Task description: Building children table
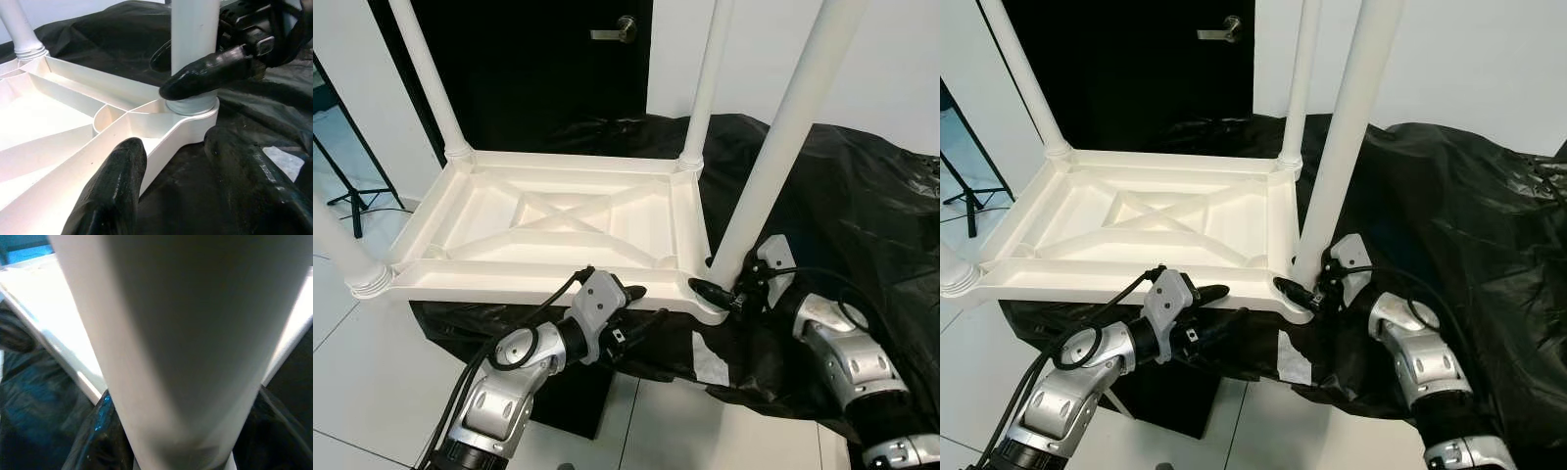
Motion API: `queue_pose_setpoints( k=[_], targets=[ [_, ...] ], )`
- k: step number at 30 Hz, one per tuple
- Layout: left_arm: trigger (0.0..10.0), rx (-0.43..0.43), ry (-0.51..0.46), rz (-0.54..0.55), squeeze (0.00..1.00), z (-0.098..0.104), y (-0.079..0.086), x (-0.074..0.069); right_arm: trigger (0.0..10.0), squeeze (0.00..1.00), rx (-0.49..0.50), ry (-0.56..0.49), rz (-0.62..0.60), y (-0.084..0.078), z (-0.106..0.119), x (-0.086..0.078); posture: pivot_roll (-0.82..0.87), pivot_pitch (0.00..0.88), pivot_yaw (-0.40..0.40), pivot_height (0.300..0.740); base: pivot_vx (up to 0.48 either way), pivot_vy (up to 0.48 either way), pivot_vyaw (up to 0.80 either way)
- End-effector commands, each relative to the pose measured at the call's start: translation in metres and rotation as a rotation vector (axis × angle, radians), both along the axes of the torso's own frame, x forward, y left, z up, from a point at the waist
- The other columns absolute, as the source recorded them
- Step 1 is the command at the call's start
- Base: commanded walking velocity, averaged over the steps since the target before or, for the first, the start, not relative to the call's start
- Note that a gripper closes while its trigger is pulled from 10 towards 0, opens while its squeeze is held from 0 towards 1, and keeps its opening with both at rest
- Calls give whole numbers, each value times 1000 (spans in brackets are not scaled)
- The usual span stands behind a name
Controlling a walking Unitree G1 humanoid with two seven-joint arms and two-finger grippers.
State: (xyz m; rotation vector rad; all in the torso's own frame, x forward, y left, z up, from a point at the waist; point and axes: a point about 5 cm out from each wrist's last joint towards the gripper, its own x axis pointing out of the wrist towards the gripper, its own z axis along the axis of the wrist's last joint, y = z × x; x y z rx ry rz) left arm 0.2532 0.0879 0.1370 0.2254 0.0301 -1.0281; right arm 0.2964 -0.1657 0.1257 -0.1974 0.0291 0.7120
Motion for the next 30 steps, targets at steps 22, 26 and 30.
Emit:
queue_pose_setpoints(
  k=[22,26,30],
  targets=[
    [10000,11,12,-12,0,-2,-1,-1,10000,0,80,48,-732,35,-22,-17,-7,0,-19,740,0,0,0],
    [10000,8,9,-6,0,-1,-1,0,10000,0,82,46,-726,35,-22,-18,-3,0,-21,740,0,0,0],
    [10000,5,6,3,0,0,0,2,10000,0,104,37,-720,35,-19,-18,0,0,-24,740,0,0,0]
  ],
)
